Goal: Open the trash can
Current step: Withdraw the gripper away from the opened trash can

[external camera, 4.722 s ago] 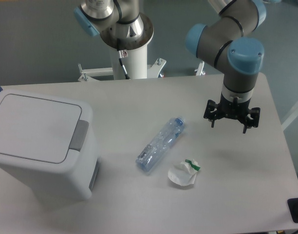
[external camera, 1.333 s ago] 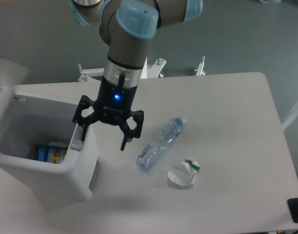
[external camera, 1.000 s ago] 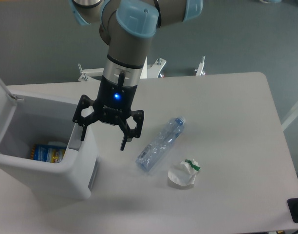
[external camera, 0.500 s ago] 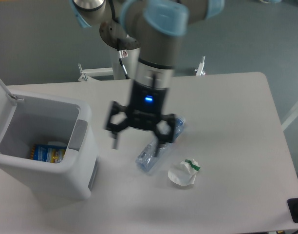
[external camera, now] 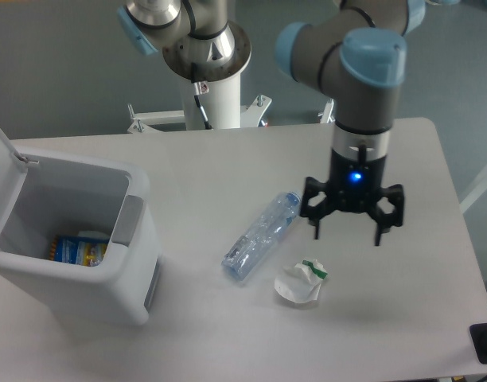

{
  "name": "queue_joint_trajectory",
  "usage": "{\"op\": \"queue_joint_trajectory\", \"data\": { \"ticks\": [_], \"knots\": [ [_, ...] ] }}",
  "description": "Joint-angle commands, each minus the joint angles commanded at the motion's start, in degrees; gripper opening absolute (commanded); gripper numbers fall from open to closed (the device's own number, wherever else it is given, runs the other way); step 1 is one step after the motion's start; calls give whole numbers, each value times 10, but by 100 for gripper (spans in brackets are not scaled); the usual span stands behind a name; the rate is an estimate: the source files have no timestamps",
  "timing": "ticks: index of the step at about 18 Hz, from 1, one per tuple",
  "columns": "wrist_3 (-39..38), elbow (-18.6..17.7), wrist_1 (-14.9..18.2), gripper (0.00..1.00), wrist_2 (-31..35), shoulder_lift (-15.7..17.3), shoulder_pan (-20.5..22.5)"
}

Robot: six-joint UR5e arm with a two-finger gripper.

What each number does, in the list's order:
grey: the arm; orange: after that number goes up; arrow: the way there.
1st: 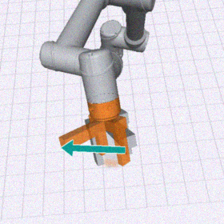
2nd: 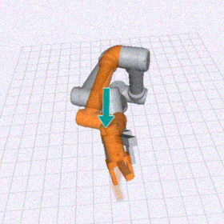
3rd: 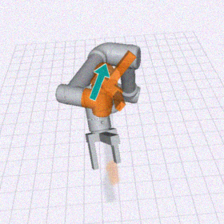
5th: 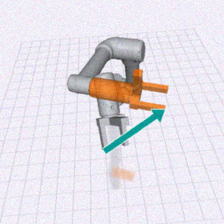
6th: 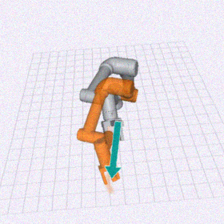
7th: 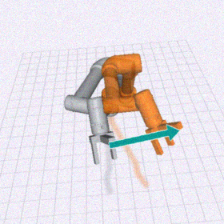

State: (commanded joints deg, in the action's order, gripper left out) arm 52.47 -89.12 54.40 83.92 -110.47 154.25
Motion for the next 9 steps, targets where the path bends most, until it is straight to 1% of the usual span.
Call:
{"op": "queue_joint_trajectory", "data": {
  "ticks": [1, 4, 6, 9],
  "knots": [
    [3, -2, 2, 100, 4, -5, 0],
    [55, -3, 4, 100, 34, -9, -4],
    [70, -8, 2, 100, 51, -8, -5],
    [89, -20, 2, 100, 55, -5, -6]
  ]
}}
